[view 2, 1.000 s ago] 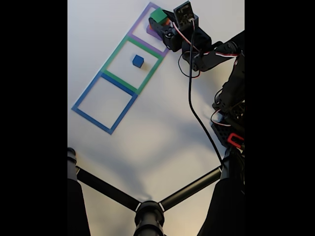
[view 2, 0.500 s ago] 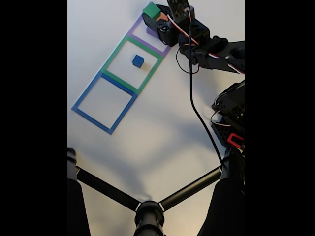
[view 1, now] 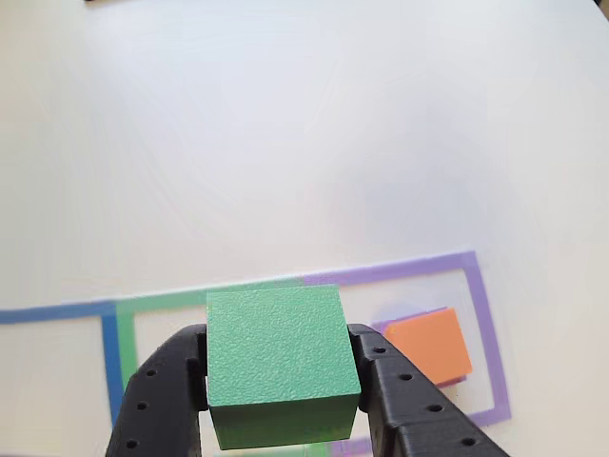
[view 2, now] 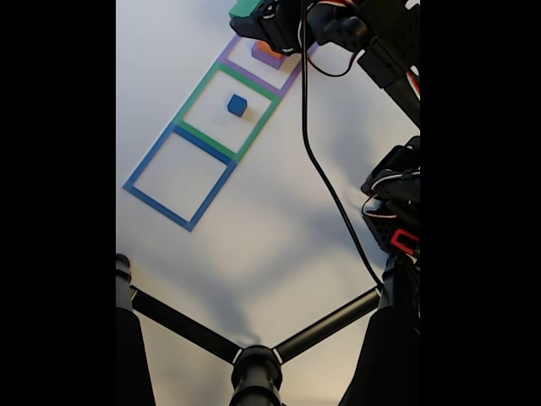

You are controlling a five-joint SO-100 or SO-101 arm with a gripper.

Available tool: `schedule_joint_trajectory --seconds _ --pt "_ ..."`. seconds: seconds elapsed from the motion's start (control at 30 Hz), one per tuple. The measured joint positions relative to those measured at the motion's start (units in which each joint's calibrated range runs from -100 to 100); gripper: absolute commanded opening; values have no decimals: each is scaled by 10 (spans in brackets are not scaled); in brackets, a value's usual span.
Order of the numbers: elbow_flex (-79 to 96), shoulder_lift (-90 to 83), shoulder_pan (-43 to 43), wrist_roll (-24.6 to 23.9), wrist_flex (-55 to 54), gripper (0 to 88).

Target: Tower of hanoi

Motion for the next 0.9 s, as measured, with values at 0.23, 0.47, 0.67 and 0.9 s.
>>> schedule_joint_trajectory --seconds 0.23,0.47,0.67,0.9 --pt "-78 -40 -88 0 139 67" --pt "-122 -60 -181 0 205 66" --pt "-147 -61 -241 -2 234 64" --pt "-118 -63 -265 -4 243 63"
